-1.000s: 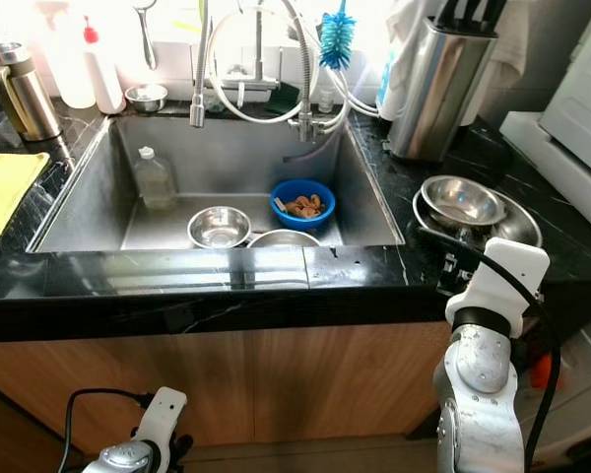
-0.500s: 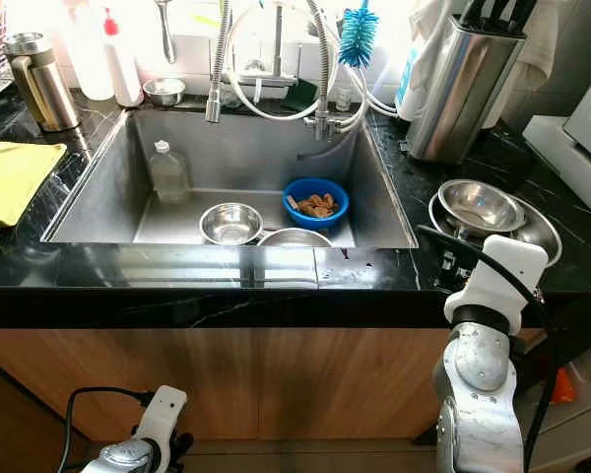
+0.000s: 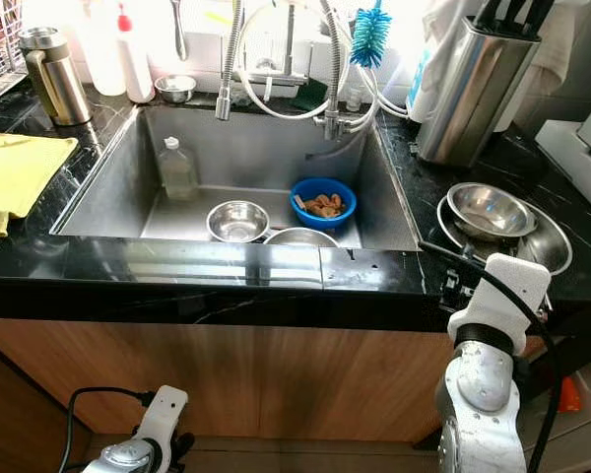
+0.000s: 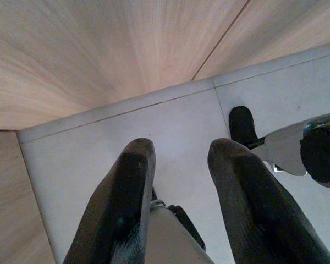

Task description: Kitchen organization

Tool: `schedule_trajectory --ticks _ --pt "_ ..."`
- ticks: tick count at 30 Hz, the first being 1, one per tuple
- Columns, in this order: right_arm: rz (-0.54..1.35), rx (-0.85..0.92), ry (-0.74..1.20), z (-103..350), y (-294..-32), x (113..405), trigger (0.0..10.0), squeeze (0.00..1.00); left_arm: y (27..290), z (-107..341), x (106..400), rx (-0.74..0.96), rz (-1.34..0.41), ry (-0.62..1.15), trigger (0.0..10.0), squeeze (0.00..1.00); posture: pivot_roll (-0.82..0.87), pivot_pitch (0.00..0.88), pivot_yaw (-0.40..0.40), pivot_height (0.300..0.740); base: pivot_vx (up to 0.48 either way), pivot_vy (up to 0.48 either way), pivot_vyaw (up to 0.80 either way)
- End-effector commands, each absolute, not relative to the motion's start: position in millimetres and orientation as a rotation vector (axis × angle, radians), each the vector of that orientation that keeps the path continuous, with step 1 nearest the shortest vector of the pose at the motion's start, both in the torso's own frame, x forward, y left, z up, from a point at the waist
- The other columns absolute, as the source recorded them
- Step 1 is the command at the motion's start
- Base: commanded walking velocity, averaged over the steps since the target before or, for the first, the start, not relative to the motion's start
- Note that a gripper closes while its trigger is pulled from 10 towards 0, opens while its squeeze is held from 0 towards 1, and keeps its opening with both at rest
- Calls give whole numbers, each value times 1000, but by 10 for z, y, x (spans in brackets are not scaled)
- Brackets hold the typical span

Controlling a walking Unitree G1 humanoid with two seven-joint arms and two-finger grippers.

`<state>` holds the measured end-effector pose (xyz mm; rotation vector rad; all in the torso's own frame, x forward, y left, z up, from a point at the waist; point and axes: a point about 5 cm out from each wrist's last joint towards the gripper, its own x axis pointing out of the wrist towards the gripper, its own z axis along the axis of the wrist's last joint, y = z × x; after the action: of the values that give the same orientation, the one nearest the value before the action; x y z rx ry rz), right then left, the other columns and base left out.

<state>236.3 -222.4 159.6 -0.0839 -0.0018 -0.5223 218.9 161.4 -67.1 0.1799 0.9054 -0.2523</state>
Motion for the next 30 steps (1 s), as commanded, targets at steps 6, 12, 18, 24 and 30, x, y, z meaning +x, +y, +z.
schedule_trajectory --ticks 6,12,18,24,30 --pt "-559 -70 5 1600 -2209 2250 10000 0 1598 -689 2162 176 -263 922 10000 0 139 75 -88 732 0 0 0" --pt "-570 -64 20 1572 -2226 2235 10000 0 1595 -693 2156 175 -264 923 10000 0 141 73 -91 732 0 0 0" --pt "-608 -63 43 1535 -2275 2216 10000 0 1593 -700 2145 178 -266 927 10000 0 141 72 -90 732 0 0 0" --pt "-638 -44 60 1500 -2310 2198 10000 0 1593 -703 2141 179 -268 929 10000 0 141 72 -89 732 0 0 0" --pt "-647 8 81 1447 -2375 2230 5412 0 1603 -701 2142 183 -267 928 10000 0 147 64 -87 732 0 0 0"
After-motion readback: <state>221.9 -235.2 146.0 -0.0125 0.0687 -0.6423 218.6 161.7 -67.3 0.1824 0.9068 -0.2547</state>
